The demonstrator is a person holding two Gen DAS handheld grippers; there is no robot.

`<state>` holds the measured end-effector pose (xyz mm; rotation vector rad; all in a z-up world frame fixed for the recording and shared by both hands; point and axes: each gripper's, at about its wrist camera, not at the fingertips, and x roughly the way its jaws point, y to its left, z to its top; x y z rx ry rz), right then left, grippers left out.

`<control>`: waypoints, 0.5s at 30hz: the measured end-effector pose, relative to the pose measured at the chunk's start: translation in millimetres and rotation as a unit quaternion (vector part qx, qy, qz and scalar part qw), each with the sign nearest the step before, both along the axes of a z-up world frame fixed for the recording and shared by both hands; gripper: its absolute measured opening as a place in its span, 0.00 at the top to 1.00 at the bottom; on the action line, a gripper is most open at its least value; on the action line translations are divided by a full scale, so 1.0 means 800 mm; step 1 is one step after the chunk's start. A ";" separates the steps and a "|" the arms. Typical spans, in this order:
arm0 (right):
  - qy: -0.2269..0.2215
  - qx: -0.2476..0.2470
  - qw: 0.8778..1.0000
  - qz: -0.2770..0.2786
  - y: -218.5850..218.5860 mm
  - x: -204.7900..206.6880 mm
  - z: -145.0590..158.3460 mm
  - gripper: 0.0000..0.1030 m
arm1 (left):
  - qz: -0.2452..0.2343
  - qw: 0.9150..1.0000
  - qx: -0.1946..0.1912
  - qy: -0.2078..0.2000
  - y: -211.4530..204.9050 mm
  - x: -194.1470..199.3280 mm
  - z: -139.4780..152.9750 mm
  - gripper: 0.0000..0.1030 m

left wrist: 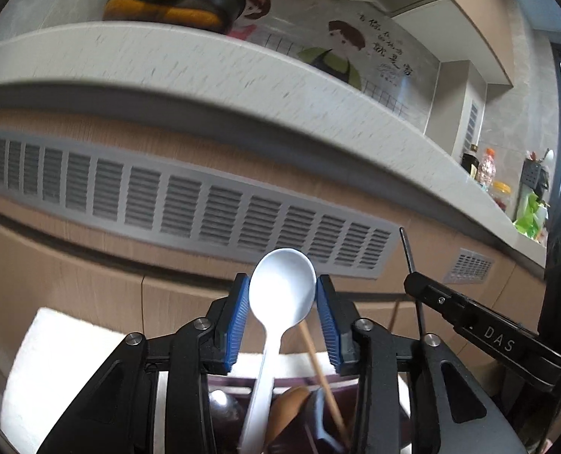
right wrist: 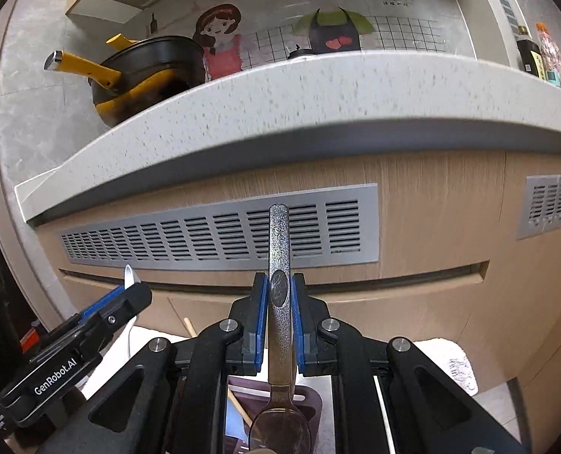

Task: Organize utensils
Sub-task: 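Carry both spoons up over the caddy and open both grippers inside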

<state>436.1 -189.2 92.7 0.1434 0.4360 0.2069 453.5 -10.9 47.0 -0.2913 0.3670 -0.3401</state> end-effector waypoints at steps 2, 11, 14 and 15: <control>0.006 -0.002 1.000 0.005 0.003 -0.001 -0.014 0.88 | 0.003 1.000 -0.004 0.010 0.004 -0.003 -0.011 0.43; 0.039 -0.021 0.999 0.008 -0.022 -0.043 -0.026 0.78 | 0.017 0.998 0.012 0.066 0.039 -0.056 -0.008 0.41; 0.050 -0.041 0.998 0.005 -0.032 -0.067 -0.023 0.73 | 0.019 0.996 0.032 0.086 0.050 -0.079 -0.006 0.40; 0.055 -0.045 0.997 0.006 -0.035 -0.077 -0.024 0.73 | 0.018 0.995 0.036 0.092 0.053 -0.085 -0.007 0.39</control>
